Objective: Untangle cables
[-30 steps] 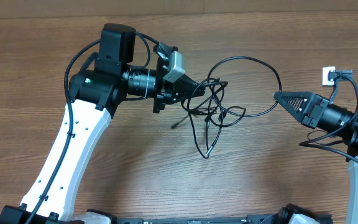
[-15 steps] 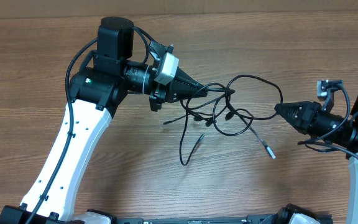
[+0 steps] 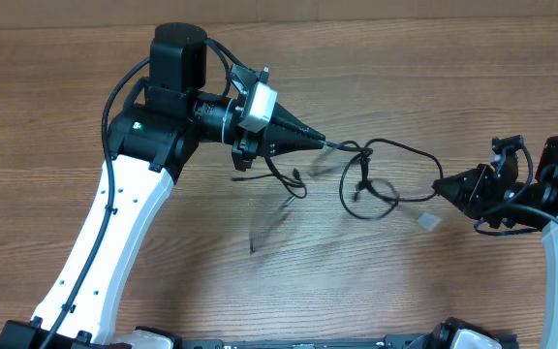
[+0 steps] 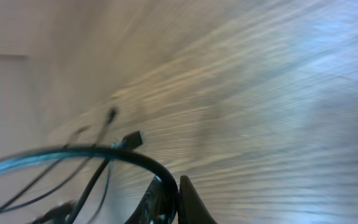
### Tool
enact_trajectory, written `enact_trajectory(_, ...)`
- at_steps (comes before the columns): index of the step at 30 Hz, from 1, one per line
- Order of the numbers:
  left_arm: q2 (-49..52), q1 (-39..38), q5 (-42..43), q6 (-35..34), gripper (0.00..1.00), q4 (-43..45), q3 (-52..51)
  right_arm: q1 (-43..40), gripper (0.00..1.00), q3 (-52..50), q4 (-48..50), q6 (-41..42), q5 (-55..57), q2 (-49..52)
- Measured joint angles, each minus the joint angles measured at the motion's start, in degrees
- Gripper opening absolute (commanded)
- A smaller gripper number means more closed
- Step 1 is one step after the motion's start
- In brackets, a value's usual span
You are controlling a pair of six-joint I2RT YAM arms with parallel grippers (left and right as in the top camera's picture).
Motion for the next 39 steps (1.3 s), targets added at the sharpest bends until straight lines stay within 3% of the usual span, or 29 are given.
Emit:
enact_trajectory(4, 0.0, 0.0, 0.2, 0.0, 0.04, 0.0, 0.0, 0.0, 0.10, 0.0, -0.2, -0.1, 4.2, 2.3)
enact_trajectory(8, 0.0, 0.0, 0.7, 0.0, 0.04, 0.0, 0.0, 0.0, 0.27, 0.0, -0.1, -0.4, 5.8, 2.9)
enact_trajectory(13, 0.0, 0.0, 1.1, 0.0, 0.04, 0.0, 0.0, 0.0, 0.75, 0.0, 0.5, -0.2, 6.9, 2.9)
enact_trajectory(15, 0.0, 0.0, 1.2, 0.0, 0.04, 0.0, 0.0, 0.0, 0.82, 0.0, 0.9, -0.6, 7.1, 2.9)
enact_trajectory(23, 0.0, 0.0, 0.8, 0.0, 0.04, -1.0, 0.0, 0.0, 0.89, 0.0, 4.4, -6.8, 0.0, 2.9)
enact_trajectory(30, 0.0, 0.0, 0.7, 0.0, 0.04, -2.0, 0.0, -0.1, 1.00, 0.0, 5.0, -25.3, -18.5, 2.9)
enact_trajectory(39, 0.0, -1.4, 1.4, -0.3, 0.04, -2.2, 0.0, 0.4, 1.00, 0.0, 5.1, -49.9, -35.0, 2.9)
